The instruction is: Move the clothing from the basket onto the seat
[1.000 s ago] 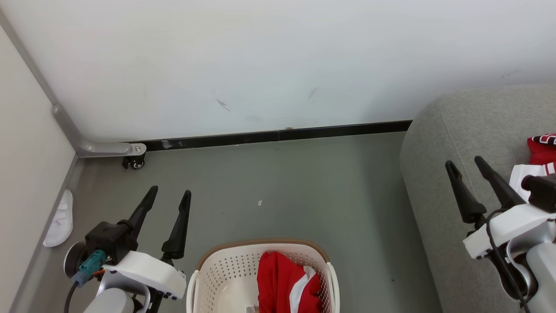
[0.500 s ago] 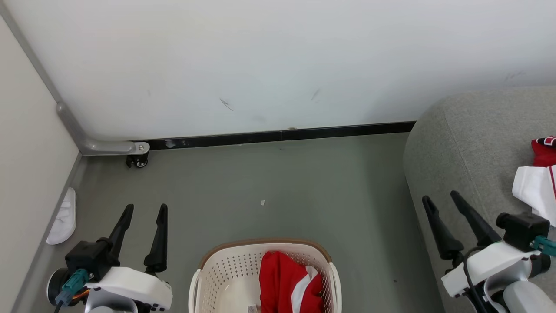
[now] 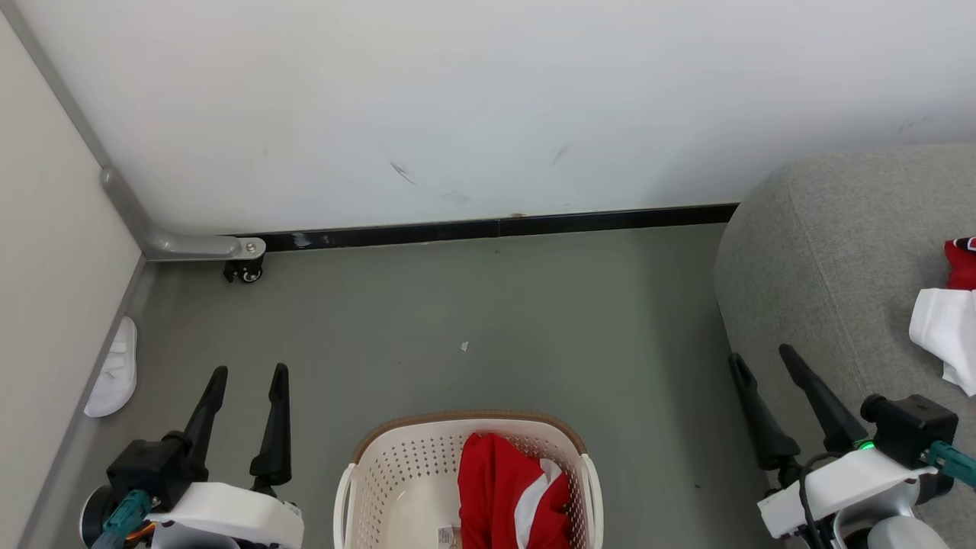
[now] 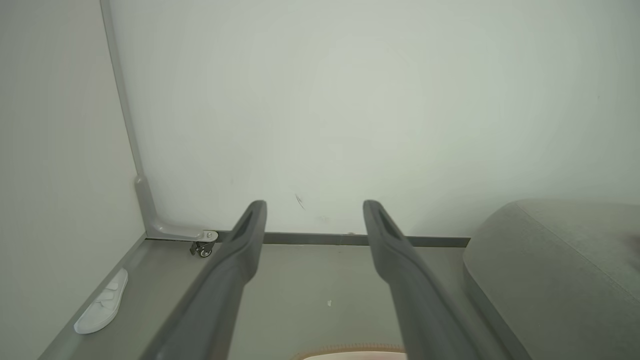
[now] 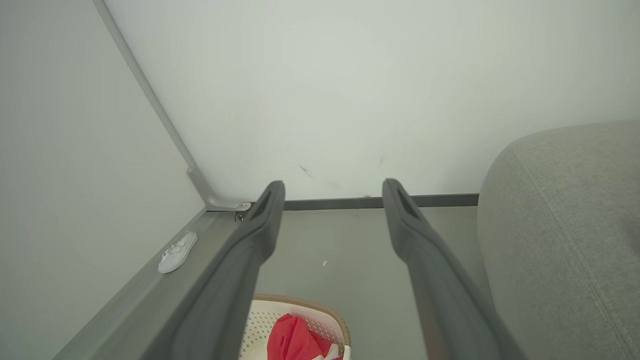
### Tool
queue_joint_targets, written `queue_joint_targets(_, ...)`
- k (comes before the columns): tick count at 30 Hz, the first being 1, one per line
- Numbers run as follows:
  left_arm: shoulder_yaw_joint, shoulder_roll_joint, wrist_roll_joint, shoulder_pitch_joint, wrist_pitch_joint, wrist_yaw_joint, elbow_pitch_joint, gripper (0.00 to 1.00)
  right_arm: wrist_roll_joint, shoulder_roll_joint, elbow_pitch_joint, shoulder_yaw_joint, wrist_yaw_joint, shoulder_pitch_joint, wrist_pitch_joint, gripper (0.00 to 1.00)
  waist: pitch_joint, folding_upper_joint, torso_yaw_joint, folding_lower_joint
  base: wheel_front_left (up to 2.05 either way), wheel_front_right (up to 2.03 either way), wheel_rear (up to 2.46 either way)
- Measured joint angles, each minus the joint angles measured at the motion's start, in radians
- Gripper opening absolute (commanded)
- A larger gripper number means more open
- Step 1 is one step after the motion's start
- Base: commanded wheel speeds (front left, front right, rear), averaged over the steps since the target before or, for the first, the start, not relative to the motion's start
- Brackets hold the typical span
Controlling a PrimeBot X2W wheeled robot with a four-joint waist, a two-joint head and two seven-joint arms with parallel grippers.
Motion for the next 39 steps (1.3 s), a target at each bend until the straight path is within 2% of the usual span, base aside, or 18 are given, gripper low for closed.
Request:
queue_joint_targets(18,0.059,-0.039,0.076,0.037,0.000,-0.038,-0.016,1.00,-0.085,0.030,-0.051,-0.032,0.000,0.044,0.000,1.00,0.002,0.0000,-0.011,0.0000,0.00,0.00,0.00)
queue_joint_targets(39,0.111,-0.077,0.112,0.043,0.000,-0.079,-0.010,1.00,-0.105,0.048,-0.075,-0.049,0.000,0.063,0.000,1.00,0.005,0.0000,-0.015,0.0001,0.00,0.00,0.00)
